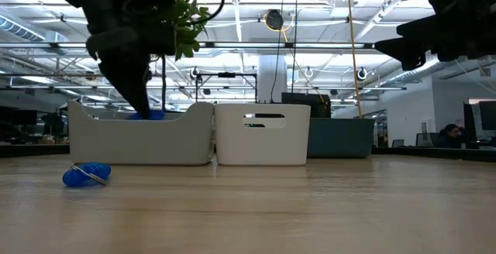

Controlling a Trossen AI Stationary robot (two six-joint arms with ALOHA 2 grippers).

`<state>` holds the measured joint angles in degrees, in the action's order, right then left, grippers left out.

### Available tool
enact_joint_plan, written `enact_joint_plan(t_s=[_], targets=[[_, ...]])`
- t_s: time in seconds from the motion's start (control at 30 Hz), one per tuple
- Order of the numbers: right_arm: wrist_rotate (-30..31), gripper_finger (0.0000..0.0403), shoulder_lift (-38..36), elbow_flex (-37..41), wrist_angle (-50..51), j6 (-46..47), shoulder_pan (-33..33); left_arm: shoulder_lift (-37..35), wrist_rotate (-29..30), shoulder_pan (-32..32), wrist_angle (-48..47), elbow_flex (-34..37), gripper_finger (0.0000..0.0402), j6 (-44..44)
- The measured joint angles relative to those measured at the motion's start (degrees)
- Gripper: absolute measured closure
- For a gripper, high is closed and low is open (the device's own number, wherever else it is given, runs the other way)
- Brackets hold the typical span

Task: Sort spring keychains
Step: Put the blue spring keychain into the gray bin

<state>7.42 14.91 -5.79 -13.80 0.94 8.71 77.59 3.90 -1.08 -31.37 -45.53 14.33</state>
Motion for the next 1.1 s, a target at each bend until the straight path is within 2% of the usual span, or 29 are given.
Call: enact_joint_plan(t_s=[0.23,0.63,0.8,1.03,1.1], targets=[[0.3,0.014,-3.3,1.7,0.5,0.1,0.0,2.4,-0.7,-0.3,-3.0,0.0,0.0395,1.7],[10.3,0.014,-14.9,1.9,12.7,1.7,0.0,3.1,-1.1,-0.4,-5.3,0.0,0.0396,3.1],[17.6,0.014,-14.3,1.9,14.1,2.0,0.0,5.5,-1.2,-0.4,-5.3,0.0,0.0396,3.5],[17.9,0.014,-12.3,2.0,14.4,3.5,0.0,8.4,-1.4,0.1,-4.7,0.0,0.0394,2.8],[17.9,0.014,-11.9,2.0,14.4,4.5,0.0,8.5,-1.7,0.5,-4.6,0.0,0.0378,2.8]])
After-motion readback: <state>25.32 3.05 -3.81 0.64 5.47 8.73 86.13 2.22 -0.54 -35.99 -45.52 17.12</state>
